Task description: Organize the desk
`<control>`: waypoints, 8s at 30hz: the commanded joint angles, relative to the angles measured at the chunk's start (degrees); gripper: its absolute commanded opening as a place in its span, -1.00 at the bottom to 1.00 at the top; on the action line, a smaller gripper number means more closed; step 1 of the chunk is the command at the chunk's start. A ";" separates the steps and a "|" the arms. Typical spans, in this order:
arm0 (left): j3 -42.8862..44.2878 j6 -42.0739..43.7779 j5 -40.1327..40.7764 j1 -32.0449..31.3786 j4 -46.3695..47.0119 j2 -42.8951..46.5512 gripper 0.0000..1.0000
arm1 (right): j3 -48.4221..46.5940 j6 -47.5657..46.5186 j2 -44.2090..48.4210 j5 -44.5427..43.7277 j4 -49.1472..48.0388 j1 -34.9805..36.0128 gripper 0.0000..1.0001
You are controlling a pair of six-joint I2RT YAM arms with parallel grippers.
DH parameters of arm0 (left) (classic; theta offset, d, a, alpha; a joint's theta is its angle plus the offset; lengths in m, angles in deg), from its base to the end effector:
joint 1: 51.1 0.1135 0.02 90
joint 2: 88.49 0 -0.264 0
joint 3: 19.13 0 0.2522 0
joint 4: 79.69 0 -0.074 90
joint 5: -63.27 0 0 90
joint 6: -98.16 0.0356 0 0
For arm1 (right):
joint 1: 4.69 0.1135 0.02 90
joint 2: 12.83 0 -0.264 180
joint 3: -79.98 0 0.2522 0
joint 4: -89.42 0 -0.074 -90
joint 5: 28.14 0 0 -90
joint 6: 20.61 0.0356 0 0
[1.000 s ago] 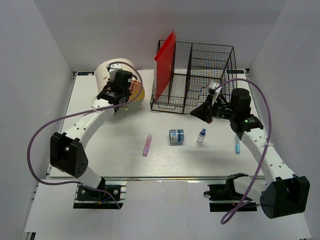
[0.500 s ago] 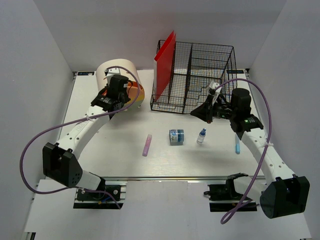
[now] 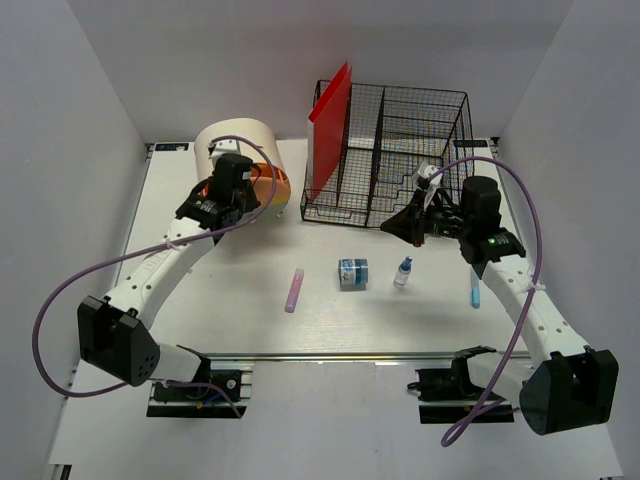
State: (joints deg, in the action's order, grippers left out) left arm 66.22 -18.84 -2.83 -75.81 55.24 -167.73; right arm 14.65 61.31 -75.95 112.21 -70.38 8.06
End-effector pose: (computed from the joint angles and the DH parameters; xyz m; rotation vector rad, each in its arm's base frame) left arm 0.2825 -0.1141 0.3327 -0.2629 2.1676 -0.0385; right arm 0.2326 0.0807 0.3288 -0.9079 1.6197 0.8772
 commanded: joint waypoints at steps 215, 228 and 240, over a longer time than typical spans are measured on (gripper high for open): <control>29.75 -1.65 5.72 0.89 -19.49 -9.97 0.59 | -2.04 2.01 2.03 -4.47 -0.37 -10.38 0.33; 30.36 -1.56 6.42 0.89 -19.76 -10.05 0.83 | -1.95 2.01 2.03 -4.29 -0.55 -10.47 0.33; 31.94 1.08 -8.15 0.89 -25.35 -5.22 -1.00 | -1.87 1.75 1.94 -4.29 -0.55 -10.47 0.33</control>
State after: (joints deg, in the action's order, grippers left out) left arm 96.38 -18.71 -3.83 -75.15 33.75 -176.78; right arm 12.55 63.06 -75.01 107.05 -68.44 -2.08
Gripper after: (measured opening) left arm 0.023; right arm 0.666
